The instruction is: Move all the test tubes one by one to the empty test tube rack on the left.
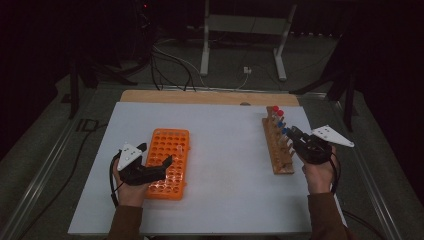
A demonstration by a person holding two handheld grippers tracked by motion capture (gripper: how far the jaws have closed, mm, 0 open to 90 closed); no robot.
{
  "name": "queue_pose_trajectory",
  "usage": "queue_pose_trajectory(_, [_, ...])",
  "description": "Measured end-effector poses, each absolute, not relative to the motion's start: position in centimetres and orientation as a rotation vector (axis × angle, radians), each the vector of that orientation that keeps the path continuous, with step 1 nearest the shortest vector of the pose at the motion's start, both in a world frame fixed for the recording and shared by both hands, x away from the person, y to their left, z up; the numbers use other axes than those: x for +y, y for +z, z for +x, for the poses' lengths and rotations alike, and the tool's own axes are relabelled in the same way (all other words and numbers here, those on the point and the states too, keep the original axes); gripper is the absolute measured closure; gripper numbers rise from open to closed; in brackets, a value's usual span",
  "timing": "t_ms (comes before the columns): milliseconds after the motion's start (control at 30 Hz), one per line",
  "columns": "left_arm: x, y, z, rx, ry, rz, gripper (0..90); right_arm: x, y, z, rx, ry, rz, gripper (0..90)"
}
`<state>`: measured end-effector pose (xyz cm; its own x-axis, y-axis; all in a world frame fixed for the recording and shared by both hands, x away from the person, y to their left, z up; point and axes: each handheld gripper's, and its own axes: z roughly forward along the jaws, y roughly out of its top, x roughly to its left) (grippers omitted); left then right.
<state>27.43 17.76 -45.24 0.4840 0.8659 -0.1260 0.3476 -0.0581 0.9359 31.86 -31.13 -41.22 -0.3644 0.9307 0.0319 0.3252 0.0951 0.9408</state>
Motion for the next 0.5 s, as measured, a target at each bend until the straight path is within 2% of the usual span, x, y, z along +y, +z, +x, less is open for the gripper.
queue_pose_trajectory(500, [14.9, -44.0, 27.4, 0.976, 0.602, 1.662, 0.5, -28.6, -41.1, 31.5, 1.856, 1.335, 1.174, 76.6])
